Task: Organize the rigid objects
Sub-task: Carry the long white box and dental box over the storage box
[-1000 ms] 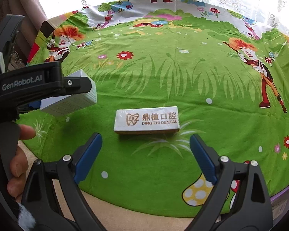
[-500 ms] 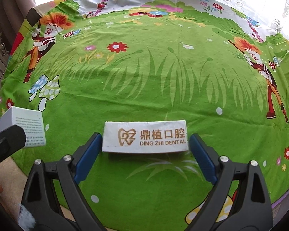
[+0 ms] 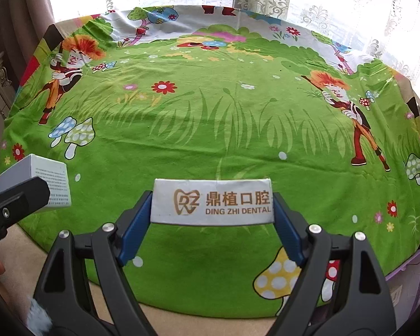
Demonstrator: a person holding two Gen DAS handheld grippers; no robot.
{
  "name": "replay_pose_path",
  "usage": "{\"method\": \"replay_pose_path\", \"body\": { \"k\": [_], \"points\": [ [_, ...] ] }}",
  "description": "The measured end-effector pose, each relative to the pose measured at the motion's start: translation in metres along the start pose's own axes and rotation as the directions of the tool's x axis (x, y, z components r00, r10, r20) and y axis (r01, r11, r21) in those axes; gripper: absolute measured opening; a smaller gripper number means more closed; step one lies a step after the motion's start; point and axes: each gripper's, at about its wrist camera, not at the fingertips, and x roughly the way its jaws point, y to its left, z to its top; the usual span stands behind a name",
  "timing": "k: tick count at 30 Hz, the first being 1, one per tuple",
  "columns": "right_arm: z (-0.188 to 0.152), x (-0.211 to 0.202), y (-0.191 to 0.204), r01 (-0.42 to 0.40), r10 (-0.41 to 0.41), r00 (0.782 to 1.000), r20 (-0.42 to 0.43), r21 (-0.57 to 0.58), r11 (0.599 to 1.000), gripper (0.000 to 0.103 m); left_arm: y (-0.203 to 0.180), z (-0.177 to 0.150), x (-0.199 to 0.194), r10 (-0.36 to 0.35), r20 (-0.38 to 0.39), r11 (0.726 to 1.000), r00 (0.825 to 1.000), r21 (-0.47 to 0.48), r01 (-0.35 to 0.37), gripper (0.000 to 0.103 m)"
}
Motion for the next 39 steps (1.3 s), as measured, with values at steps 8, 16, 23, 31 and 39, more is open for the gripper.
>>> {"method": "replay_pose_path", "body": {
  "k": [8, 16, 23, 31, 39],
  "points": [
    [-0.024, -0.047, -0.003, 0.0, -0.002, 0.998, 0.068, 0.032, 0.999, 0.084, -0.001, -0.019, -0.027, 0.003, 0.037, 0.999, 0.999, 0.032, -0.004, 0.097],
    [-0.05, -0.08, -0.012, 0.015, -0.021, 0.997, 0.078, 0.079, 0.997, 0.084, -0.014, -0.033, -0.042, -0.02, 0.036, 0.996, 0.999, 0.088, 0.017, 0.097],
    [-0.065, -0.097, -0.021, 0.006, -0.012, 0.998, 0.069, 0.1, 0.995, 0.084, -0.031, -0.044, -0.05, -0.043, 0.025, 0.99, 0.999, 0.135, 0.039, 0.097],
    [-0.081, -0.118, -0.04, 0.005, -0.017, 0.997, 0.079, 0.147, 0.989, 0.084, -0.058, -0.054, -0.057, -0.068, 0.015, 0.976, 0.998, 0.208, 0.063, 0.097],
    [-0.099, -0.135, -0.065, 0.02, -0.038, 0.996, 0.087, 0.204, 0.979, 0.084, -0.09, -0.069, -0.059, -0.091, -0.012, 0.953, 0.996, 0.288, 0.09, 0.097]
  ]
}}
